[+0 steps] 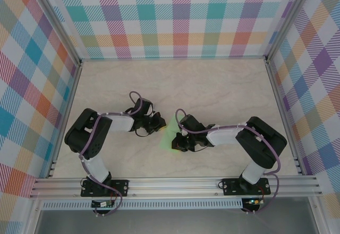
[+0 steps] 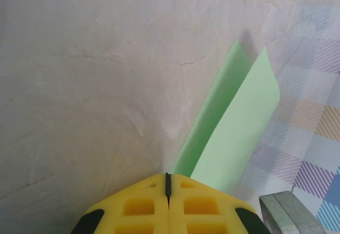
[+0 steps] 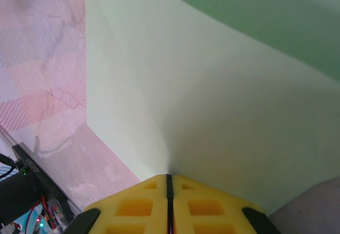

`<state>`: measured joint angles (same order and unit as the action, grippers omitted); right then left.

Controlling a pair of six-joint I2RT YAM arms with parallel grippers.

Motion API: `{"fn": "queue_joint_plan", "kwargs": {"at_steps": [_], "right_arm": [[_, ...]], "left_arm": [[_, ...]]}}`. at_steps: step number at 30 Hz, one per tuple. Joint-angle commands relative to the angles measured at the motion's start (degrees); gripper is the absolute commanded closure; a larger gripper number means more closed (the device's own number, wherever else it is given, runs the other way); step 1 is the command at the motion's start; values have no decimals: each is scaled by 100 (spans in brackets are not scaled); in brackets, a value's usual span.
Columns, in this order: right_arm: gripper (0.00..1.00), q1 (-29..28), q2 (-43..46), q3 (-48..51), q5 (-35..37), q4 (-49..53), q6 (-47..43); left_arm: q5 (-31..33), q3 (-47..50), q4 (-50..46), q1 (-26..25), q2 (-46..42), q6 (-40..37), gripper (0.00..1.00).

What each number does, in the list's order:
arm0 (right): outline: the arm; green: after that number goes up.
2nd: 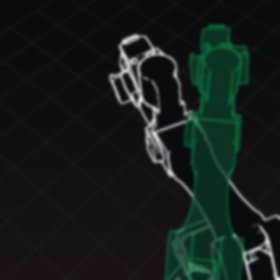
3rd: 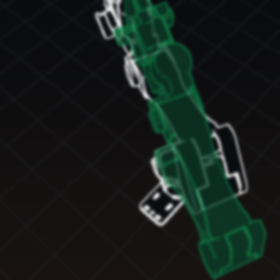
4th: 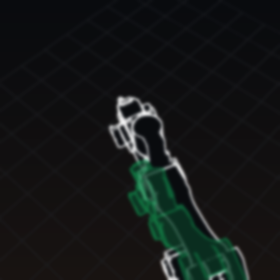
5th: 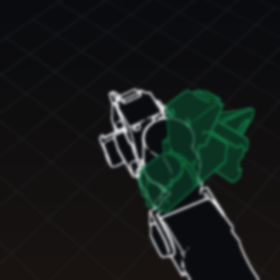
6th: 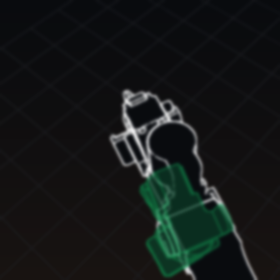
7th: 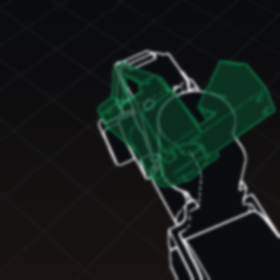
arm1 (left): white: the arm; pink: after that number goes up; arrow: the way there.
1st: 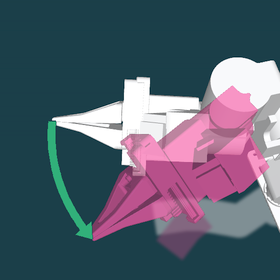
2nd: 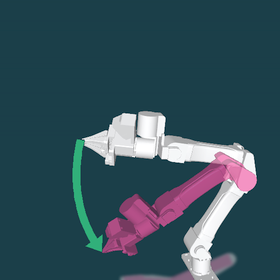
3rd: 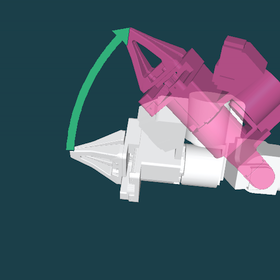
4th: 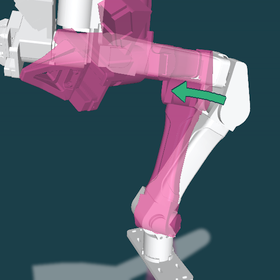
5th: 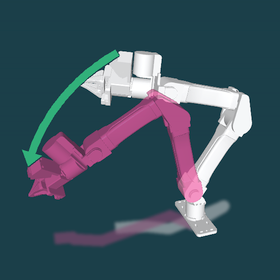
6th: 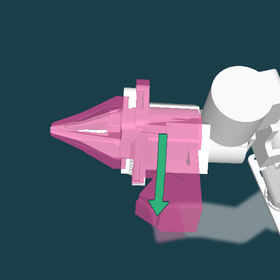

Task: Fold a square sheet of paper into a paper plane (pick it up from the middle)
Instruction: Fold the triangle a second time at the center of the table.

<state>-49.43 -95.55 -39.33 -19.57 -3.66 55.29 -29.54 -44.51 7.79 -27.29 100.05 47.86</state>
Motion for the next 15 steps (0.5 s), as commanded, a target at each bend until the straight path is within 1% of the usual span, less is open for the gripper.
{"fn": "queue_joint_plan", "kwargs": {"at_steps": [1, 5, 9, 15], "right_arm": [[91, -8, -246, 49, -36, 878, -285], [91, -5, -184, -90, -51, 1195, -648], [90, 39, -108, -170, -253, 1271, -972], [89, 56, -16, -304, -295, 1308, -1165]], "left_arm": [[59, -165, -411, 83, -533, -189, 100], [71, 35, -531, 67, -974, -166, 100], [97, 257, -577, -41, -1352, -120, 100], [200, 373, -397, -419, -1379, 0, 100]]}}
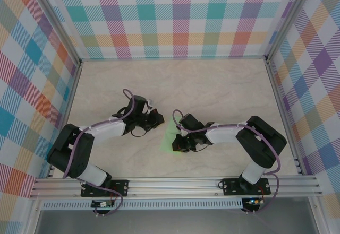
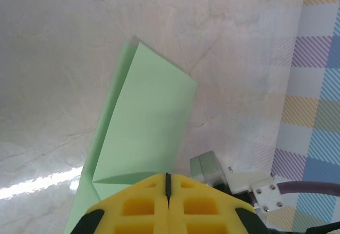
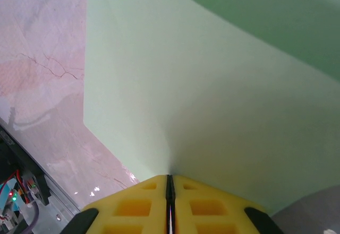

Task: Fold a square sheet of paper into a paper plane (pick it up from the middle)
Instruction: Fold the triangle a second time at the center of the table.

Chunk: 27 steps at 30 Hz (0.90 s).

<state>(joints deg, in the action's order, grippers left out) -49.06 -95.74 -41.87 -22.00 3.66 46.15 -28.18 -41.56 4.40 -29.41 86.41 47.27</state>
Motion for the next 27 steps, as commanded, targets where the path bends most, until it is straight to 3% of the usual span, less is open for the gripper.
{"fn": "queue_joint_plan", "kwargs": {"at_steps": [1, 11, 27], "right_arm": [[89, 19, 4, -83, -49, 574, -225], [89, 19, -18, -1, 101, 317, 65], [84, 18, 478, -217, 182, -120, 724]], "left_arm": [[86, 78, 13, -281, 45, 93, 100], [37, 57, 594, -690, 812, 273, 100], [533, 361, 500, -707, 1365, 97, 100]]}}
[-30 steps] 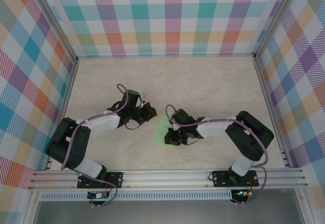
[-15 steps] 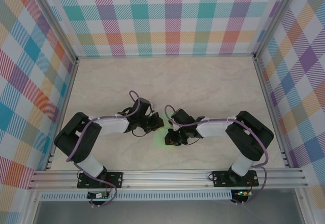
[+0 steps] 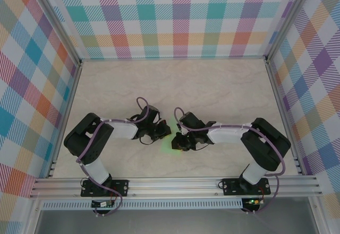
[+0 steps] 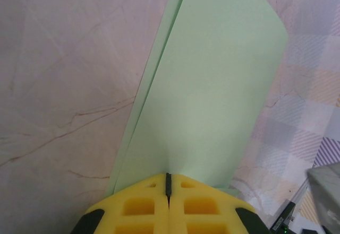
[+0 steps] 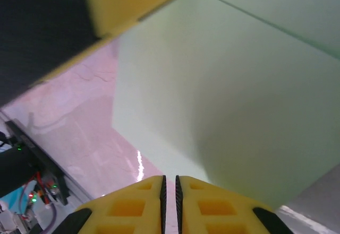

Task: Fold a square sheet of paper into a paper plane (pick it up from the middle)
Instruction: Fold the triangle a second time at the center of the table.

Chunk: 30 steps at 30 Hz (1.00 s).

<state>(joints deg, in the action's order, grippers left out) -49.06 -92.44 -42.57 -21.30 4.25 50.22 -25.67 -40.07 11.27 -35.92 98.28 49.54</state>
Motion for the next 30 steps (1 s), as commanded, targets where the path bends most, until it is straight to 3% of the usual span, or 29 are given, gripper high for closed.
{"fn": "queue_joint_plan", "kwargs": {"at_steps": [1, 12, 30], "right_arm": [[84, 16, 117, -138, 163, -233, 384], [84, 15, -562, 126, 64, -459, 429], [82, 15, 144, 827, -213, -495, 348]], "left_arm": [[290, 228, -199, -51, 174, -151, 100], [299, 263, -230, -55, 191, -163, 100], [430, 354, -195, -55, 211, -94, 100]]}}
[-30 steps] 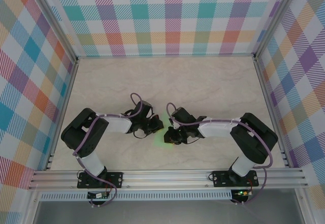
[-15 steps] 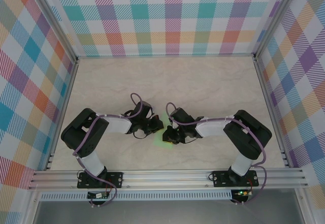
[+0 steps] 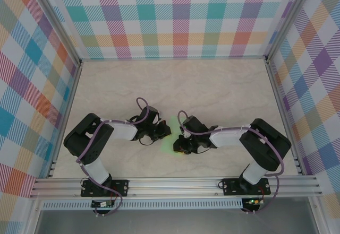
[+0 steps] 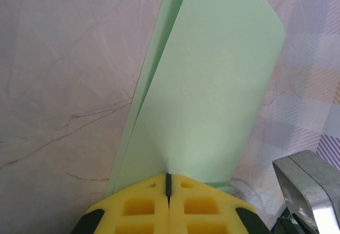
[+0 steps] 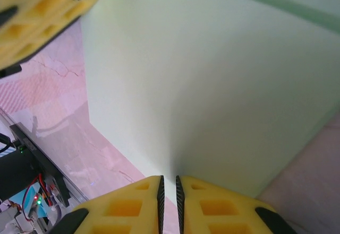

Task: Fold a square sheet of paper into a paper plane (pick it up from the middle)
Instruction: Fold the triangle a second time at the center of the table.

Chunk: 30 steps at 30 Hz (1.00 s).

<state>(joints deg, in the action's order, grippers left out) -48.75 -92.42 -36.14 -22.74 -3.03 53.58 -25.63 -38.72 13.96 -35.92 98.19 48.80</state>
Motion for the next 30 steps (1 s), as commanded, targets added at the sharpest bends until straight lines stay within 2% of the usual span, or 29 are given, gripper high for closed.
{"fn": "queue_joint_plan", "kwargs": {"at_steps": [1, 7, 18, 25, 30], "right_arm": [[82, -20, 186, 203, -60, 266, 0], [82, -62, 281, 230, -183, 552, -259], [80, -91, 832, -229, 262, 1194, -363], [80, -91, 117, -981, 360, 1127, -268], [81, -108, -7, -468, 416, 780, 27]], "left_arm": [[435, 216, -463, -56, 230, -20, 100], [409, 198, -438, -56, 290, -11, 100], [392, 215, -429, -54, 304, -3, 100], [401, 181, -472, -53, 312, -17, 100], [402, 216, -450, -55, 301, -5, 100]]}}
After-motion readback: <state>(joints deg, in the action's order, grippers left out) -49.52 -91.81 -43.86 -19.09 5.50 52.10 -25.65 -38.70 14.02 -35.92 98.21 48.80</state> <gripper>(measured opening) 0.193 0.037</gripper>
